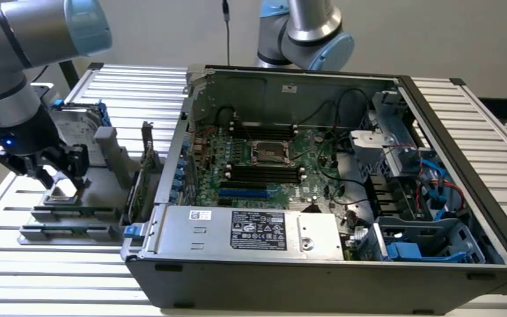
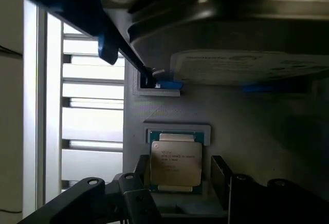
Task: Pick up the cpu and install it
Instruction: 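Pick up the cpu and move it towards the insertion slot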
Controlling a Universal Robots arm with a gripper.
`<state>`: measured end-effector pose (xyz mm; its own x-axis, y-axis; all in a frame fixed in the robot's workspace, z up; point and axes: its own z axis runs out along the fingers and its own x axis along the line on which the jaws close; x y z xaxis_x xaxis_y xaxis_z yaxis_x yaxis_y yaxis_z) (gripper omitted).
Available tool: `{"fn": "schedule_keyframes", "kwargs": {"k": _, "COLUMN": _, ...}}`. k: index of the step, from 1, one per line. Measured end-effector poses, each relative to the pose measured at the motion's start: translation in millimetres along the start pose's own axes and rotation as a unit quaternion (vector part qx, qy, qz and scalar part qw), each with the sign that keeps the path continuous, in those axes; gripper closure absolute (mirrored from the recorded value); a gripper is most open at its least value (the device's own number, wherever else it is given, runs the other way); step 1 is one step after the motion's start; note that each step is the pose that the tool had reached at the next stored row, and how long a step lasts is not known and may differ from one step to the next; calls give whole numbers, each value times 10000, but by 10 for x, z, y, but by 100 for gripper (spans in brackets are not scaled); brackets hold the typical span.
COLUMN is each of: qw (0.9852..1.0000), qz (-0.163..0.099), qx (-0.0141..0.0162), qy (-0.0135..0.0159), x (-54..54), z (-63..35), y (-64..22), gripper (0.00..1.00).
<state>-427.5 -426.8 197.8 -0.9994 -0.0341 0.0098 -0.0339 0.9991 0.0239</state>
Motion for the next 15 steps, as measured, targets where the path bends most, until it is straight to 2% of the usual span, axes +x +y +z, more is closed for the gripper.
{"fn": "schedule_keyframes", "kwargs": {"k": 3, "qw": 10000, "qz": 1, "qx": 0, "qy": 14, "x": 1, "z": 4, "y": 0, "gripper": 40}}
{"fn": "schedule_keyframes", "kwargs": {"k": 8, "qw": 10000, "qz": 0, "qx": -1, "qy": 14, "x": -1, "z": 24, "y": -2, "gripper": 40}}
{"fn": "schedule_keyframes", "kwargs": {"k": 15, "qw": 10000, "qz": 1, "qx": -4, "qy": 35, "x": 4, "z": 43, "y": -7, "gripper": 40}}
